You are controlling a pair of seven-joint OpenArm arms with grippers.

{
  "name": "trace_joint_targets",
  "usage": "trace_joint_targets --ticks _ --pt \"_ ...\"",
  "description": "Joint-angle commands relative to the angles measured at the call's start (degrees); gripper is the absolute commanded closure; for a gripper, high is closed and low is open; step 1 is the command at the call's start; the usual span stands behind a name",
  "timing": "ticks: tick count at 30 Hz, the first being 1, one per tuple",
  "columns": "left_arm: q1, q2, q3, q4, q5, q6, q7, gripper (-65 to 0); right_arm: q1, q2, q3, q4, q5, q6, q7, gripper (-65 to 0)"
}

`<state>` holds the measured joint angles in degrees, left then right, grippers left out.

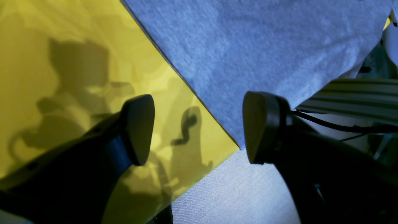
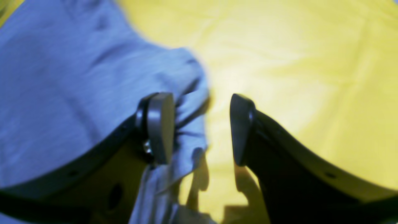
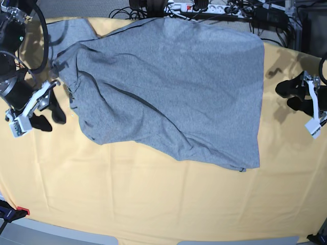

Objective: Layout the t-shirt on the table in an organized manner, then fold the t-shirt properly
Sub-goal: 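Grasp the bunched shirt fabric near the right gripper, then pull the grasped fabric outward to spread the shirt side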

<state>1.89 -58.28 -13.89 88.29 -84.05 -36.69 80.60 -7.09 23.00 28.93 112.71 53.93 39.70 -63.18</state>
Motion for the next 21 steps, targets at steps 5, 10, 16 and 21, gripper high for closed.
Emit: trace_joint_targets --ticks 5,10,16,21 --pt "-0.96 -1.70 -0.83 0.46 -0.95 -0.20 -0.60 -45.8 1.25 0.81 -3.08 -8.94 -0.22 0.30 1.22 -29.5" --pt "-0.96 -1.70 -0.83 0.46 -0.95 -0.17 -0.60 -45.8 1.25 0.81 -10.10 -17.33 1.11 0.30 1.20 -30.0" --pt "-0.94 -1.70 -0.83 0.46 -0.95 -0.17 -0.60 -45.8 1.27 0.79 -14.56 -17.09 8.57 0.30 0.42 -30.4" --pt "-0.96 -1.70 -0.83 0.46 -0.95 -0.17 -0.60 -45.8 1.42 -1.44 -18.49 -17.09 7.85 0.30 0.55 -30.4"
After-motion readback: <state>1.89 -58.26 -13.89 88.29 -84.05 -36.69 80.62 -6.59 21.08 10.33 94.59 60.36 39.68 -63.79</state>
